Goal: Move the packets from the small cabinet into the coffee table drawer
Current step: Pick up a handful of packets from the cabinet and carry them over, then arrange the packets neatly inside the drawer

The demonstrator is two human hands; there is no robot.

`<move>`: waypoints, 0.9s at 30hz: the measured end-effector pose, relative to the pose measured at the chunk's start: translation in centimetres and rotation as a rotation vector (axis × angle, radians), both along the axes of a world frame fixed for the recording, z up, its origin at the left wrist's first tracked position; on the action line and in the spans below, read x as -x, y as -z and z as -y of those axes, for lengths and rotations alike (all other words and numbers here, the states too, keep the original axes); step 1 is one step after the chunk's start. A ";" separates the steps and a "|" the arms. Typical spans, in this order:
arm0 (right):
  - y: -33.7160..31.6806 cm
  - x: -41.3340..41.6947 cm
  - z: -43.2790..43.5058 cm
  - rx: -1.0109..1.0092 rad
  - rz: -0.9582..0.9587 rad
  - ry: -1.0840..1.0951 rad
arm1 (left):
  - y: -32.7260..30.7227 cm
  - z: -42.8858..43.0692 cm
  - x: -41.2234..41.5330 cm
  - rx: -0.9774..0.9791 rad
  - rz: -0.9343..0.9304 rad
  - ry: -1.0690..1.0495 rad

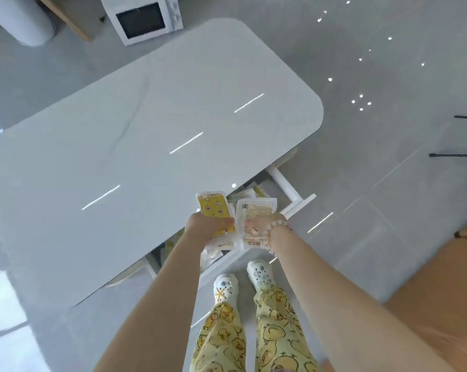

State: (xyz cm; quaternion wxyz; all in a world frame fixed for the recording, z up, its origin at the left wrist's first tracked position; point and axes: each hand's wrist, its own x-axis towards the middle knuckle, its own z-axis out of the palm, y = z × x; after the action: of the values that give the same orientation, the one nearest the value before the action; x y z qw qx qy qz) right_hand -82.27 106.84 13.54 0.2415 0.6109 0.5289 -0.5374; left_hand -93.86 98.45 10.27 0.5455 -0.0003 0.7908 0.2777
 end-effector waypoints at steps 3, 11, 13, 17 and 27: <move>4.2 -0.1 0.3 0.030 0.110 -0.142 | 4.7 0.9 -1.6 0.115 0.028 -0.052; 16.7 0.7 -1.6 0.073 0.153 -0.143 | 16.8 0.8 -2.7 0.270 0.054 -0.119; 20.2 1.0 -1.8 0.123 0.161 -0.165 | 19.4 0.5 -2.3 0.277 0.054 -0.090; 26.1 2.5 -2.1 0.046 0.162 -0.204 | 24.2 -0.1 -0.8 0.245 0.040 -0.075; 32.8 3.2 -4.5 -0.288 0.112 -0.440 | 30.5 -3.5 -0.1 0.119 0.040 -0.046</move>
State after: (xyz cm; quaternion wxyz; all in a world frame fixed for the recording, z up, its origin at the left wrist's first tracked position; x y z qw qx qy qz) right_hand -85.48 111.34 -19.24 0.2920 0.5383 0.7057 -0.3565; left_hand -93.79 101.97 -20.20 0.5535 -0.0562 0.7947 0.2428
